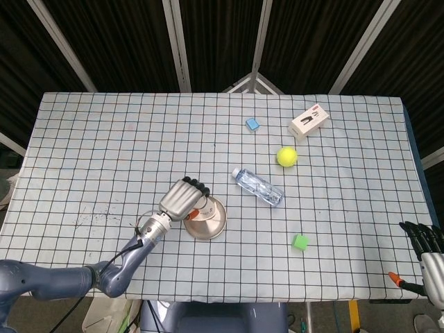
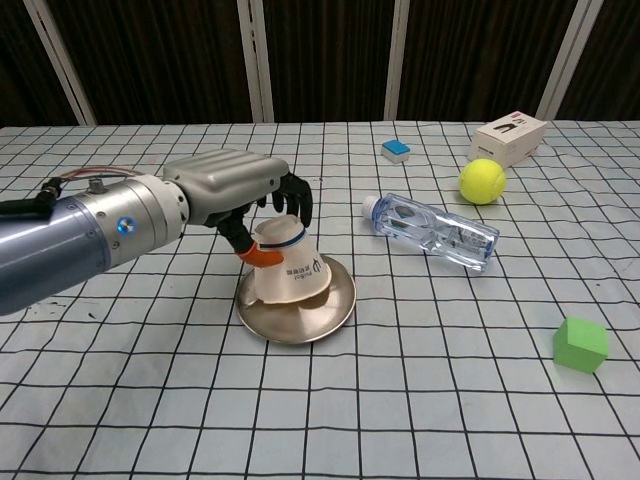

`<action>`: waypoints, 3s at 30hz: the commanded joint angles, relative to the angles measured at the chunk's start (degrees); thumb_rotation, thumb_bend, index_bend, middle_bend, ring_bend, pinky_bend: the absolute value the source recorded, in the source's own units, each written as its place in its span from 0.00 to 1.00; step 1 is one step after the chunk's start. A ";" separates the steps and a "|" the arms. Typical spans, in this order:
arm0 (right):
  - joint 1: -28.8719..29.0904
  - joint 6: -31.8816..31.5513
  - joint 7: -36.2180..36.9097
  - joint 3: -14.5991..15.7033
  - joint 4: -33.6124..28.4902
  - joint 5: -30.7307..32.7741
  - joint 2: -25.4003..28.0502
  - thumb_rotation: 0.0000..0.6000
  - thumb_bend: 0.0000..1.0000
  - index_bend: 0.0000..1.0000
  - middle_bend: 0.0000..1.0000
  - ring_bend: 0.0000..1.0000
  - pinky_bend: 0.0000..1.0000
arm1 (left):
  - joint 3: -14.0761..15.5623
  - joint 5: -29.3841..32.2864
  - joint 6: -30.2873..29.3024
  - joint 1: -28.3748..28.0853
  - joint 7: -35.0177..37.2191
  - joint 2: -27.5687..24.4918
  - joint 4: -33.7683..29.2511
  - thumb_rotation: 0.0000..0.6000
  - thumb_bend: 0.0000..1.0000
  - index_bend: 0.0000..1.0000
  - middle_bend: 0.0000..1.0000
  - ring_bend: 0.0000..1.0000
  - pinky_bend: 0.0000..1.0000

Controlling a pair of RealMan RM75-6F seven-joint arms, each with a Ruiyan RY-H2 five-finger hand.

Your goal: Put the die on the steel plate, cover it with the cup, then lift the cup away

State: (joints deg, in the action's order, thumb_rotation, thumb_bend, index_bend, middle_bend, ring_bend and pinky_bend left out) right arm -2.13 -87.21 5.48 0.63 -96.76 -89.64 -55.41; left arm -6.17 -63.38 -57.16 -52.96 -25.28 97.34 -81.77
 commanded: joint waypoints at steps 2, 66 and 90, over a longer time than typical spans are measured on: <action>-0.06 -0.10 0.14 -0.03 0.02 0.09 0.06 1.00 0.13 0.12 0.14 0.10 0.03 | -0.76 -2.38 -0.63 0.21 1.68 -0.55 -0.86 1.00 0.54 0.53 0.46 0.30 0.29; 0.37 1.02 -0.48 0.21 -0.13 0.40 -0.23 1.00 0.13 0.12 0.14 0.10 0.03 | 1.61 22.92 -2.29 2.39 -29.06 -14.08 -3.26 1.00 0.26 0.10 0.00 0.00 0.11; -0.35 -1.39 -2.16 0.07 -0.15 -0.92 -0.66 1.00 0.13 0.12 0.14 0.10 0.03 | 13.08 -8.04 -38.76 34.84 10.86 -20.87 -13.92 1.00 0.28 0.23 0.06 0.00 0.09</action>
State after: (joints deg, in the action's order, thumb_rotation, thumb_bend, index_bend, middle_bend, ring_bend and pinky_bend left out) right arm -2.49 -88.63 3.43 0.64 -96.94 -90.46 -55.98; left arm 5.63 -69.61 -93.76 -20.53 -16.69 75.71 -99.11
